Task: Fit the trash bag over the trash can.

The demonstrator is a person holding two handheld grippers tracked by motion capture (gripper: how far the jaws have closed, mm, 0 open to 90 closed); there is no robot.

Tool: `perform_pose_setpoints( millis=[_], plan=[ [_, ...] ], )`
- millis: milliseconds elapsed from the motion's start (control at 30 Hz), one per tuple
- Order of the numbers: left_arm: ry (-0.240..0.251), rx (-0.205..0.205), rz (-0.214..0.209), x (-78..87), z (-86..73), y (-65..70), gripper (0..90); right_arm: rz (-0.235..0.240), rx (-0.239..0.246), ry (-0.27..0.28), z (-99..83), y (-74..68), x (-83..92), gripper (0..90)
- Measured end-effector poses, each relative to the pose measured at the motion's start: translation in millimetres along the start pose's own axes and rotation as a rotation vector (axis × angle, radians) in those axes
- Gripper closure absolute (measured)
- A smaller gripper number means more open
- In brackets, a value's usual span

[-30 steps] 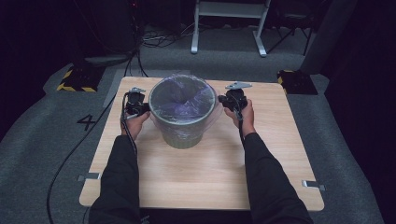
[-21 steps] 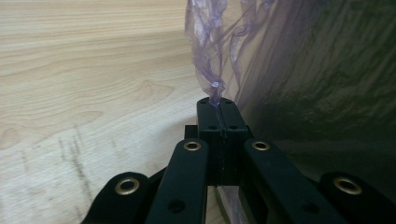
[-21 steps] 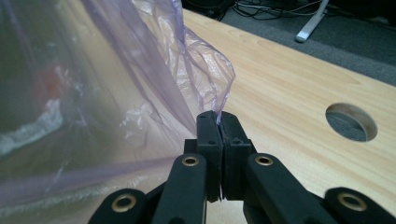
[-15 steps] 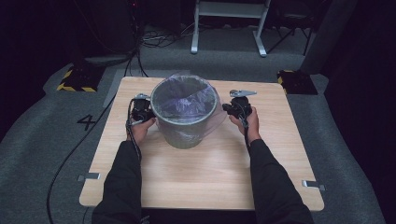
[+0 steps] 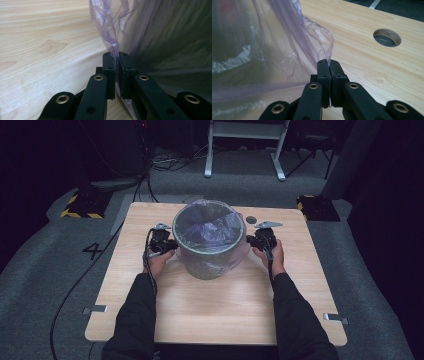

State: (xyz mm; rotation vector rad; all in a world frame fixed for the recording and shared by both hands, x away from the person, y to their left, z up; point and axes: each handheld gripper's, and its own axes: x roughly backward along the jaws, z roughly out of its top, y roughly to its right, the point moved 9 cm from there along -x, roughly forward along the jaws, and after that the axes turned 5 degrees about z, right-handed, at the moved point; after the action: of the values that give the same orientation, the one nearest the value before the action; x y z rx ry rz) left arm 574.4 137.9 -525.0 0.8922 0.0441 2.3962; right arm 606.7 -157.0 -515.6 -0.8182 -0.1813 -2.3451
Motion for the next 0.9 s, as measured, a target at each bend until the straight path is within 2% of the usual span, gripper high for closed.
perform_pose_setpoints(
  millis=[167, 300, 367, 467, 567, 667, 733, 767, 900],
  plan=[
    [0.006, 0.013, 0.019, 0.6, -5.9, -5.2, 79.0, 0.008, -0.001, -0.004, -5.1, 1.0, 0.4, 88.2],
    [-0.005, -0.025, 0.059, 0.4, -9.2, -7.7, 73.1, 0.008, 0.004, -0.014, -9.6, 1.3, -0.5, 88.2],
    [-0.002, -0.025, 0.072, 1.1, -9.6, -9.0, 69.3, 0.010, 0.001, -0.016, -11.5, 1.4, -0.7, 88.0],
    [-0.001, -0.023, 0.098, 2.8, -10.0, -11.9, 57.3, 0.011, 0.002, -0.022, -14.5, 1.7, -1.0, 86.7],
    [0.018, -0.002, 0.092, 6.3, -9.6, -13.5, 42.9, 0.008, -0.003, -0.022, -17.0, 3.4, -0.5, 86.7],
    [0.055, 0.054, 0.094, 13.1, -6.8, -17.7, 26.7, 0.007, -0.007, -0.021, -17.9, 5.6, 0.8, 86.7],
    [0.109, 0.095, 0.072, 20.5, -1.1, -19.5, 22.3, 0.005, -0.009, -0.018, -17.4, 6.3, 1.8, 86.7],
    [0.124, 0.102, 0.072, 23.8, 1.3, -20.2, 21.5, 0.004, -0.009, -0.016, -17.1, 6.4, 2.1, 86.7],
    [0.112, 0.047, 0.110, 33.0, 4.9, -22.3, 19.8, 0.001, -0.002, -0.012, -15.6, 6.1, 3.1, 83.6]
  ],
)
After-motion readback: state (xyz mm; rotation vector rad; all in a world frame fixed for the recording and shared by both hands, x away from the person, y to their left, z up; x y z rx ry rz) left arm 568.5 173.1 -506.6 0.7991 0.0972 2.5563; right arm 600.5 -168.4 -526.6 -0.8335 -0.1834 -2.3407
